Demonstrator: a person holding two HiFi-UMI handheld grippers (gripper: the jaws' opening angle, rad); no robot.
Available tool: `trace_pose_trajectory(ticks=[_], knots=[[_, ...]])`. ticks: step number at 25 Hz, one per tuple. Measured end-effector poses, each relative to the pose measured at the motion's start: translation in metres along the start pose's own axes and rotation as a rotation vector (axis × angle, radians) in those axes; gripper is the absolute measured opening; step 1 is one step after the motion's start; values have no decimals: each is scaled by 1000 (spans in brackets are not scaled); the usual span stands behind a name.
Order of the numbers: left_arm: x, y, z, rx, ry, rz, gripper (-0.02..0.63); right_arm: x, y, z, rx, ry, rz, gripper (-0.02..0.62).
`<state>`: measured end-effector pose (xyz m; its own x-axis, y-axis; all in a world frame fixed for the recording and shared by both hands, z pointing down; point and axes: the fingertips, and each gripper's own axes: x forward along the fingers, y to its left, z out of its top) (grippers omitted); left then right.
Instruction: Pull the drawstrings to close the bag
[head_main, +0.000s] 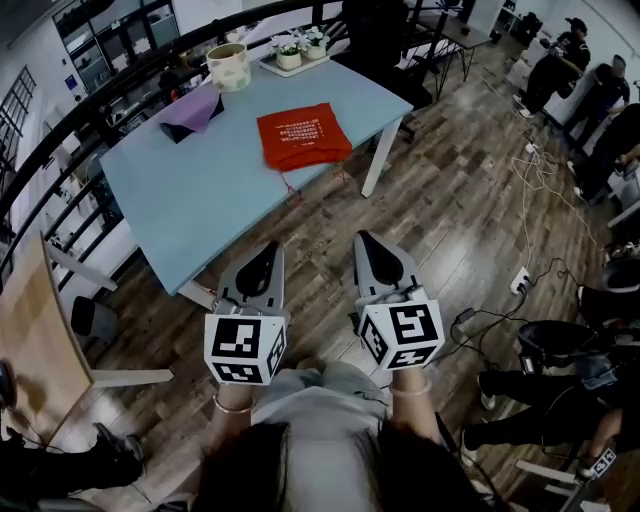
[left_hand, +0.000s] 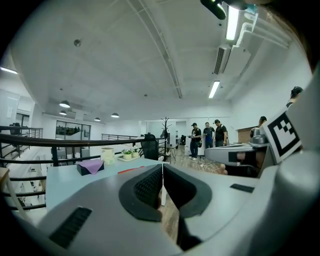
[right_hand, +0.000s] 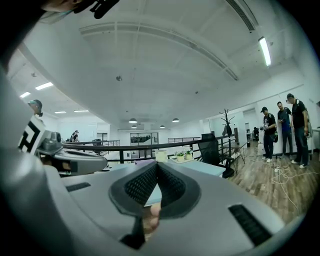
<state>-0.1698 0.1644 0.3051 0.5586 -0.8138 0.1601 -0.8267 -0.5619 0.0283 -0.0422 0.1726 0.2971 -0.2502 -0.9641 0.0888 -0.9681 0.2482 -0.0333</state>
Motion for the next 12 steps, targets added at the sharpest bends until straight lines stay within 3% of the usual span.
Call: trace_pose_trajectory(ticks=[12], knots=[[60, 37, -13, -40, 49, -4, 21, 56, -29, -12, 9, 46, -25, 26]])
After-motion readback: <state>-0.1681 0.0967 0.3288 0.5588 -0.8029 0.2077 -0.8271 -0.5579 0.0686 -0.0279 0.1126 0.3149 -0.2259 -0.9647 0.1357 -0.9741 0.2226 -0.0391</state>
